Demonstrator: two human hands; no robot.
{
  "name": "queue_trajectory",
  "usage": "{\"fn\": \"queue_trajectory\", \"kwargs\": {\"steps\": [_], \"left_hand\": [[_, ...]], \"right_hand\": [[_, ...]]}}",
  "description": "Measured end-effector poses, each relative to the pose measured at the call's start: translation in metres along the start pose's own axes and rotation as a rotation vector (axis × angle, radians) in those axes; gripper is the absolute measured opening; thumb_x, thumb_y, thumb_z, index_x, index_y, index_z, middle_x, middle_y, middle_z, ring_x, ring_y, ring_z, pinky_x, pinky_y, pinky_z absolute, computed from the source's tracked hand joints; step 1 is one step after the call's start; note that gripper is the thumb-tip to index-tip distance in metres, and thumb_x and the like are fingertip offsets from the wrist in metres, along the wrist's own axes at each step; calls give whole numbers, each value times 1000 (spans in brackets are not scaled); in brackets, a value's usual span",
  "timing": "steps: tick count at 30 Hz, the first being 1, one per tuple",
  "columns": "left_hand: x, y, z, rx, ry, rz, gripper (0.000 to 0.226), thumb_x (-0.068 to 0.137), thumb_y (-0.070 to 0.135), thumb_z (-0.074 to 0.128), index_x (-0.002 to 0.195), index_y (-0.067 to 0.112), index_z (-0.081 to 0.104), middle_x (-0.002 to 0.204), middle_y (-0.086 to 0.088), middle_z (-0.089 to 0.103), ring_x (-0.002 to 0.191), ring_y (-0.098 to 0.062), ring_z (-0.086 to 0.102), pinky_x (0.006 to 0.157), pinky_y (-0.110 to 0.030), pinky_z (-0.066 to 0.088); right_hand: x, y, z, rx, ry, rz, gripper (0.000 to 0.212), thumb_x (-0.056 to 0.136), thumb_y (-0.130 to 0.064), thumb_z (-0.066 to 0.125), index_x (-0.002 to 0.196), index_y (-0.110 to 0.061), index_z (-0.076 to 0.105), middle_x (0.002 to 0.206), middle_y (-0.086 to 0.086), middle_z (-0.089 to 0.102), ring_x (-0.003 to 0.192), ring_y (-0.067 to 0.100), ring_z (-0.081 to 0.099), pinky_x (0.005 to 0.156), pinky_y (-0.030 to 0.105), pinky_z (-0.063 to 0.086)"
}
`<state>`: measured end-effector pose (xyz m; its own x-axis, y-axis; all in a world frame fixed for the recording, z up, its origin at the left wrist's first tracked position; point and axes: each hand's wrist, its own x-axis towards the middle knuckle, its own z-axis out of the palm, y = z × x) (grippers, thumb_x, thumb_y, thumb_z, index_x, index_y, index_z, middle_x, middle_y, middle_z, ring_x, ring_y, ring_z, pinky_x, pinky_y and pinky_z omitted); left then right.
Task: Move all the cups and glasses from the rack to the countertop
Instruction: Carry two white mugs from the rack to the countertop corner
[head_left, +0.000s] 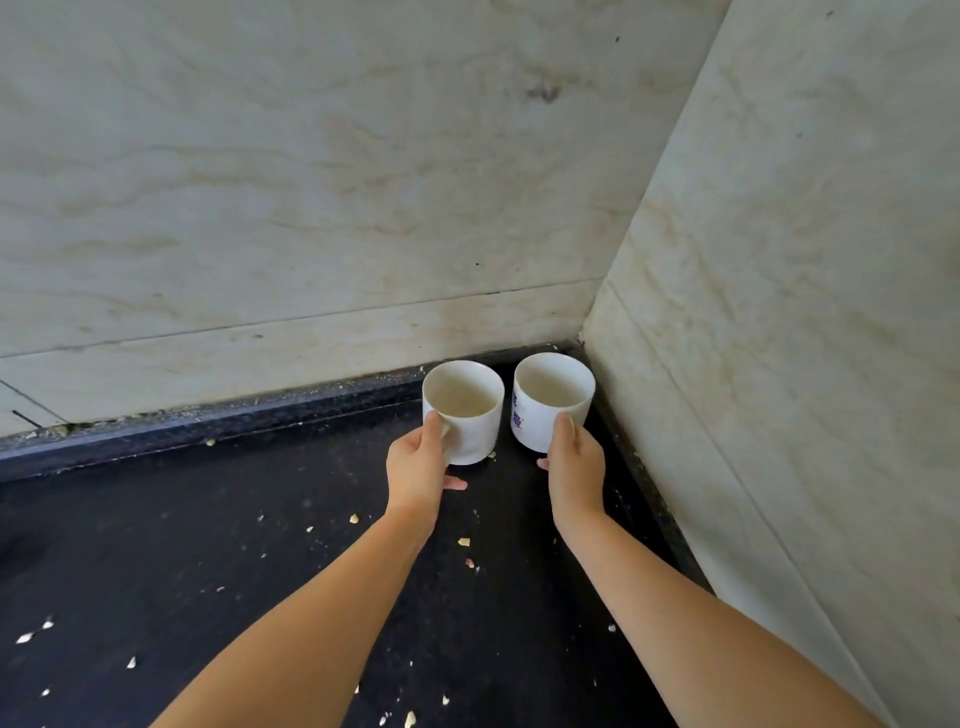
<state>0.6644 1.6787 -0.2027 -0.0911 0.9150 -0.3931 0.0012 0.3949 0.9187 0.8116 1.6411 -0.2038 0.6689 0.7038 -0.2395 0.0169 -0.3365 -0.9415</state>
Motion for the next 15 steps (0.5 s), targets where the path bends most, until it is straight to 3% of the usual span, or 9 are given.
{"fn": "queue_trajectory", "kwargs": {"steps": [3,5,7,10,12,15], "left_hand": [[4,-5,6,-23,-16,19,45,96,37,45,59,12,38,58,0,42,60,-14,48,47,-23,53],[5,-11,8,-31,-41,28,42,97,38,42,65,10,45,68,-6,48,71,-15,52,53,-22,55],[5,-16,9,-11,-54,38,42,98,39,41,68,10,48,71,-7,46,74,-16,52,58,-23,56],[8,-21,8,42,-53,53,46,98,39,39,61,12,41,61,-2,39,64,-14,46,59,-25,54],[9,-20,7,84,-65,38,44,98,40,37,62,17,46,63,0,43,67,-14,49,65,-28,54],[8,-13,2,187,-111,-6,36,98,43,35,85,18,57,83,-1,58,85,-16,57,80,-36,54]], "right_hand": [[0,6,2,-1,0,-11,30,100,-29,36,102,-9,60,88,0,57,77,16,62,55,11,46],[2,9,2,5,-10,11,30,100,-30,36,98,-11,59,85,-4,55,71,9,59,71,25,53],[4,13,1,13,-22,23,31,100,-29,37,79,-13,53,73,-6,48,65,8,50,81,35,51],[4,15,-2,-27,-32,10,39,99,-30,36,62,-21,41,65,-4,42,64,11,43,70,29,43],[4,14,-3,-53,-56,18,37,99,-31,35,65,-23,43,68,-5,45,66,8,45,68,25,39],[5,6,-8,-111,-96,51,28,99,-32,36,83,-14,49,81,0,49,77,15,47,74,28,39]]}}
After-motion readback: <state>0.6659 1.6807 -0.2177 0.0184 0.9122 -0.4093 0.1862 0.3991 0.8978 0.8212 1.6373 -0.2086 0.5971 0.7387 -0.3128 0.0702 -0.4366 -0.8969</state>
